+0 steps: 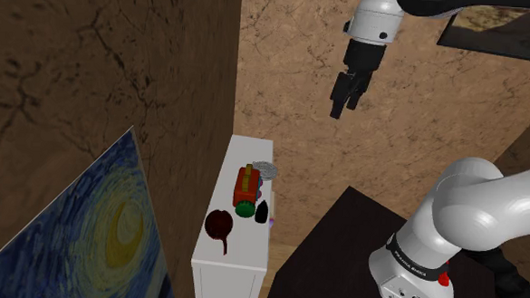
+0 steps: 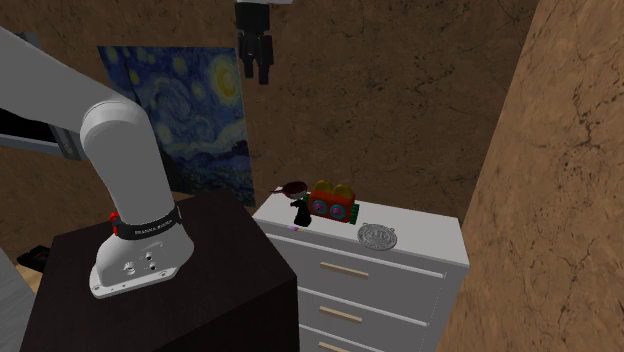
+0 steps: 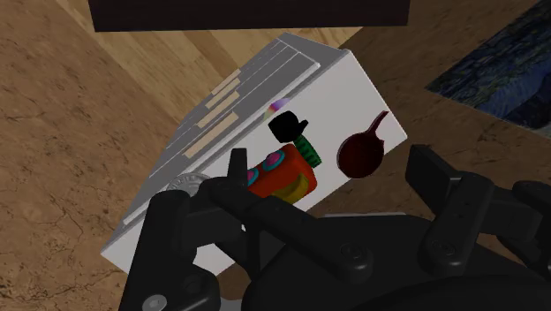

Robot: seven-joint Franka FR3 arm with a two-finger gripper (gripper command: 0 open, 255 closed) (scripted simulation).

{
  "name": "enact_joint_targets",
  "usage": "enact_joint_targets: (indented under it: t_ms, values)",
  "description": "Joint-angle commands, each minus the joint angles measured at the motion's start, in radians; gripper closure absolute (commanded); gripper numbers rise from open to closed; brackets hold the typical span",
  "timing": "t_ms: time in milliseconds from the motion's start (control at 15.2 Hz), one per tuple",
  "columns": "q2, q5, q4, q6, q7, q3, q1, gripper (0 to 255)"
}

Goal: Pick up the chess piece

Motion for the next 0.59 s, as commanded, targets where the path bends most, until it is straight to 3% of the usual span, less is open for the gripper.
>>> enact_joint_targets:
  t_ms: [0,528]
  values:
    - [0.000,0.000,0.000,0.000,0.000,0.000,0.000,0]
    - [0.112,-0.037,-0.185,0.310,-0.066,0.052,0.040,0]
